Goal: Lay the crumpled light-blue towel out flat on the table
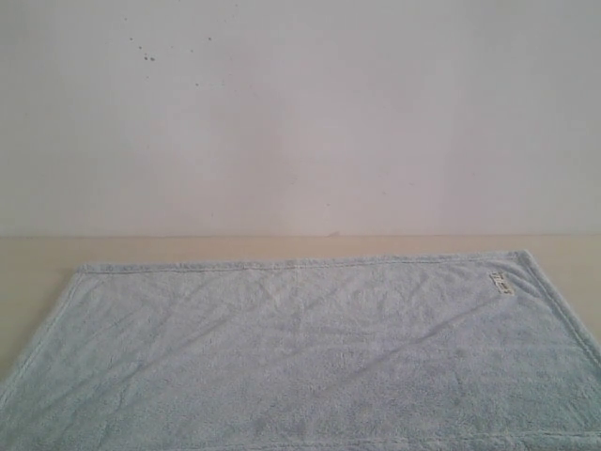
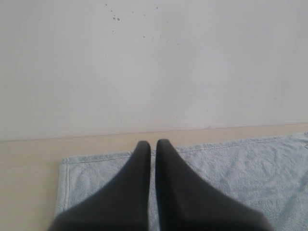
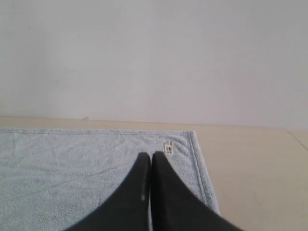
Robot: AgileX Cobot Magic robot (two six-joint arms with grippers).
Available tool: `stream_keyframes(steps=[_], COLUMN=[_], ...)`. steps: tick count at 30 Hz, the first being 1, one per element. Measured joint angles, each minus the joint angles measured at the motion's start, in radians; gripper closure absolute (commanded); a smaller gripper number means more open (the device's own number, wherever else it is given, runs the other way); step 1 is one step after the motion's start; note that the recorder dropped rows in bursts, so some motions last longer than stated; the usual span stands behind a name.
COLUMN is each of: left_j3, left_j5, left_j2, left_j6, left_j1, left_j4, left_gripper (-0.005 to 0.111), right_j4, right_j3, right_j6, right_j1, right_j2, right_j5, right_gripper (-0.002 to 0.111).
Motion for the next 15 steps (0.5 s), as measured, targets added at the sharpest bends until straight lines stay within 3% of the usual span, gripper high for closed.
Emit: stream_keyframes(steps=[15], left_j3=[0.0], left_j5=[0.0], left_j2=[0.0], left_j6=[0.0], left_j1=[0.0], left_j4=[0.0], left_gripper=[0.103], right_j4=[0.0], right_j3=[0.007], right_j6=[-0.015], right_j1=[0.0], right_j2=[0.0], right_j5=[0.125], right_gripper=[0.108])
